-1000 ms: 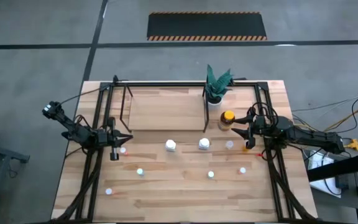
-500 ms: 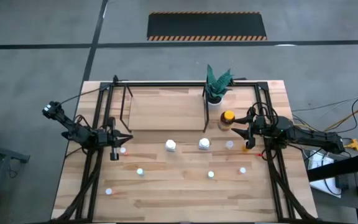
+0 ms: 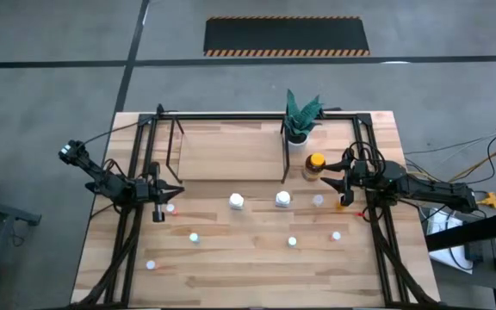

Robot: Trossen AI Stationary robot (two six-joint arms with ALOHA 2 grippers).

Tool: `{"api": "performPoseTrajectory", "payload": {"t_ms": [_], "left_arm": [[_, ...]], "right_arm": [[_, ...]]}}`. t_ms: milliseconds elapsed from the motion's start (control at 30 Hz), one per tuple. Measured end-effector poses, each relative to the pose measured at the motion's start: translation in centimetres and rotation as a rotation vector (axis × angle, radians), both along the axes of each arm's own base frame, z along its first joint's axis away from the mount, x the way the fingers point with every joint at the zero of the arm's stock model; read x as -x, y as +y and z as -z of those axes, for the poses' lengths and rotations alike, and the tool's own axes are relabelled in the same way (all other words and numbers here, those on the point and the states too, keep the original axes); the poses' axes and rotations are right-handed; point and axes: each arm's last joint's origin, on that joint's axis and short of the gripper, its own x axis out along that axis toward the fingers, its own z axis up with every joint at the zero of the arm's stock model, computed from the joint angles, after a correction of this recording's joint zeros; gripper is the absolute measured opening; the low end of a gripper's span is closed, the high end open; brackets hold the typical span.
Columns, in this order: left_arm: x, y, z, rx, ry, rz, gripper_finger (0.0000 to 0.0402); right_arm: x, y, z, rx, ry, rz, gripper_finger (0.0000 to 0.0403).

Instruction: Pick and place medicine bottles onto shelf by color

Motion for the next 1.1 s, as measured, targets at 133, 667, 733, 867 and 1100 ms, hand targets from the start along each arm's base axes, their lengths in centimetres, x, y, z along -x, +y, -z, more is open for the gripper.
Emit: {"api": "performPoseTrajectory", "payload": {"t_ms": [133, 667, 733, 867, 1100], "left_arm": [[0.0, 0.0, 0.0, 0.0, 0.0, 0.0, 0.0002], [0.4, 0.2, -2.4, 0.469, -0.263, 0.068, 0.0002], [0.6, 0.4, -3.0, 0.496, -0.322, 0.074, 0.0002], [1.1, 0.7, -4.1, 0.552, -0.431, 0.084, 0.0002], [1.6, 1.1, -5.0, 0.577, -0.53, 0.081, 0.0002]], "right_arm": [[0.0, 0.0, 0.0, 0.0, 0.0, 0.0, 0.0183], [0.0, -0.1, -0.5, -0.331, -0.101, 0.023, 0.0183], [0.0, -0.1, -0.7, -0.343, -0.125, 0.02, 0.0183], [0.1, -0.1, -1.5, -0.352, -0.203, 0.005, 0.0183], [0.2, -0.1, -1.8, -0.34, -0.238, -0.001, 0.0183]]}}
